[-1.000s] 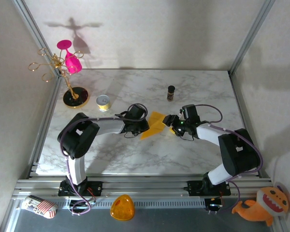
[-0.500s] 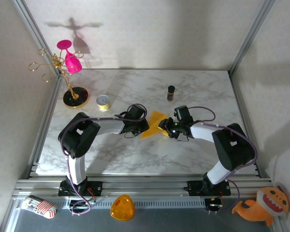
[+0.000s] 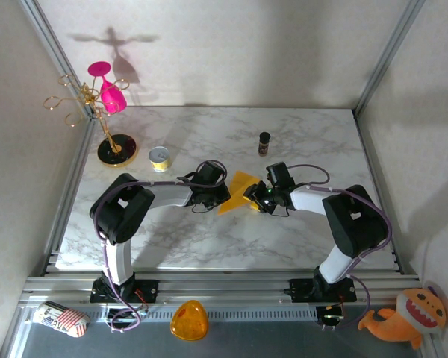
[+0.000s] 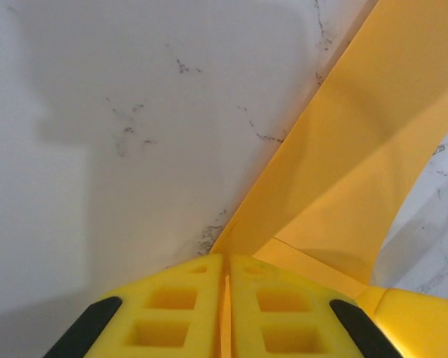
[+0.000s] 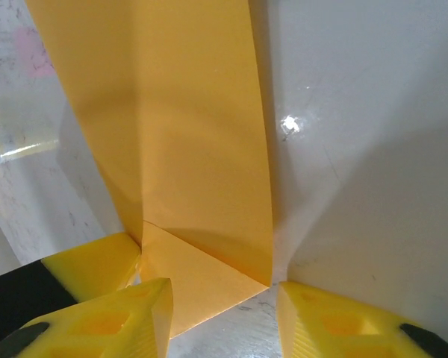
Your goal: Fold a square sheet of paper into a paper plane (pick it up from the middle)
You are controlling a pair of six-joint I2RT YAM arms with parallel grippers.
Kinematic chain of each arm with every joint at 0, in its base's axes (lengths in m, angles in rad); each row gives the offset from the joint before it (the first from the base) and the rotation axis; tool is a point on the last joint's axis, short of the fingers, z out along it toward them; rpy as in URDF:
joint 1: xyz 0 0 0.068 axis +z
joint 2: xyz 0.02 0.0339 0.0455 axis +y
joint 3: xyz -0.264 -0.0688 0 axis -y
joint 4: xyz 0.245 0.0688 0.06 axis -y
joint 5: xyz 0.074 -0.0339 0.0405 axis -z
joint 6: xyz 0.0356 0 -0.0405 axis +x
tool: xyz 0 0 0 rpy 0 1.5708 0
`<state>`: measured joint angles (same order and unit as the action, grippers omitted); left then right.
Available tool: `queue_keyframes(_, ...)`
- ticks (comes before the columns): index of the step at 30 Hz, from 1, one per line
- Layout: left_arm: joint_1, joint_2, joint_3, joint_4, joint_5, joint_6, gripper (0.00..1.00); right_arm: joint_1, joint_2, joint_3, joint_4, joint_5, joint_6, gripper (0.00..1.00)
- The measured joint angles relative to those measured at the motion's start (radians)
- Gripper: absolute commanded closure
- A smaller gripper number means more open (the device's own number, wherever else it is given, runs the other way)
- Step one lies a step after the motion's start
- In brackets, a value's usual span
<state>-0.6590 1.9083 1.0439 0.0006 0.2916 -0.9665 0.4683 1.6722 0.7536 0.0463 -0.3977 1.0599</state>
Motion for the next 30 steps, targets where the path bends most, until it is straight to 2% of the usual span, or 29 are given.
queue_keyframes(11, 0.000, 0.000, -0.005, 0.007, 0.000, 0.000, 0.89, 0.000, 0.000, -0.002, 0.074, -0.037, 0.006, 0.63)
queue_keyframes(30, 0.000, -0.002, -0.006, 0.011, 0.000, 0.000, 0.88, 0.000, 0.051, -0.008, 0.153, -0.097, 0.014, 0.77)
